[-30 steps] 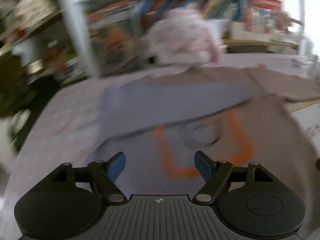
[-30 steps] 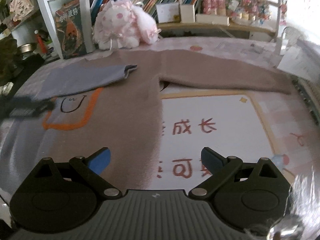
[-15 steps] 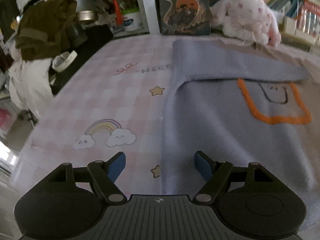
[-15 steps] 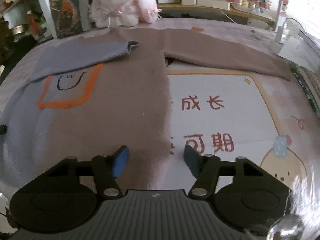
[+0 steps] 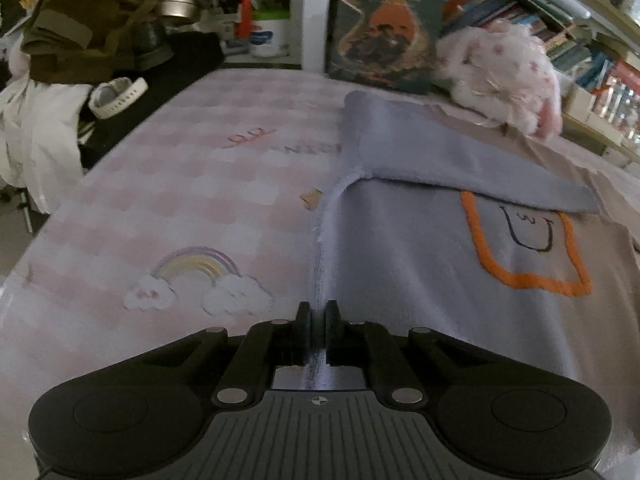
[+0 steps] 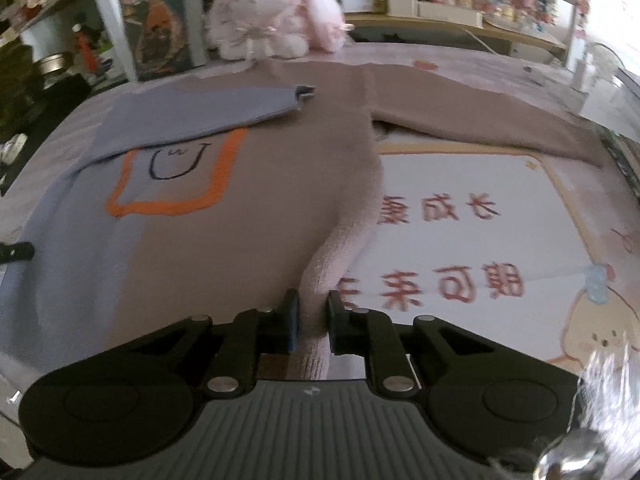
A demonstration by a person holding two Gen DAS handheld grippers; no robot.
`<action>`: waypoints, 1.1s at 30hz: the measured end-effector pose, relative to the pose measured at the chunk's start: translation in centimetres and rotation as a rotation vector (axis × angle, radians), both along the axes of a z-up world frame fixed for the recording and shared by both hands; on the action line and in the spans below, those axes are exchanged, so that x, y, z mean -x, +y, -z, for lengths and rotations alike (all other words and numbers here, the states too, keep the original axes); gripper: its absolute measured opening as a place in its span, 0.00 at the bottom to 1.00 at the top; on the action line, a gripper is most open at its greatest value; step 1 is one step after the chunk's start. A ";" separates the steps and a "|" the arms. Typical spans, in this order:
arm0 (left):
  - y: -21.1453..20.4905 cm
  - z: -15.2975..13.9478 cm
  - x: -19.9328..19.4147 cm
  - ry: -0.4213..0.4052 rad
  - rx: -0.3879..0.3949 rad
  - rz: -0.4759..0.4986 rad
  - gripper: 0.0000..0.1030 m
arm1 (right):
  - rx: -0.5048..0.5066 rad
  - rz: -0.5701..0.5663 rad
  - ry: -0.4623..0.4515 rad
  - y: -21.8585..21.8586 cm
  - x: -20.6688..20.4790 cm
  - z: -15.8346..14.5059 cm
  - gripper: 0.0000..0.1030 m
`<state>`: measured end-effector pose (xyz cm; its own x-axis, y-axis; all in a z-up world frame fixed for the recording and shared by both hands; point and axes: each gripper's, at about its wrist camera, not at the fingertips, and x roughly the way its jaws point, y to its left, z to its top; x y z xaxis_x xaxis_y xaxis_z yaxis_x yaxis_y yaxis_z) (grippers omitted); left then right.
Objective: Fold clothes
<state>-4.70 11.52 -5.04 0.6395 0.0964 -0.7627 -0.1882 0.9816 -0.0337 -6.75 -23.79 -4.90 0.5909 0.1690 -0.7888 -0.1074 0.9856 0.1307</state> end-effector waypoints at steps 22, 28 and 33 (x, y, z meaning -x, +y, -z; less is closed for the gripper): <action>1.0 -2.2 2.2 -0.084 -0.120 0.025 0.68 | -0.011 0.073 -0.046 2.3 0.5 -1.1 0.65; -0.6 -3.6 5.2 -0.121 -0.139 0.081 0.90 | 0.042 0.125 -0.103 2.8 3.2 -2.3 0.84; -1.4 -3.6 7.0 -0.117 -0.108 0.102 0.92 | 0.078 0.165 -0.146 3.2 5.3 -3.1 0.85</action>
<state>-11.73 10.17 -1.49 0.7340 0.1036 -0.6712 -0.0887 0.9945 0.0565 -12.08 -20.56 -1.82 0.7141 0.0024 -0.7000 0.0443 0.9978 0.0487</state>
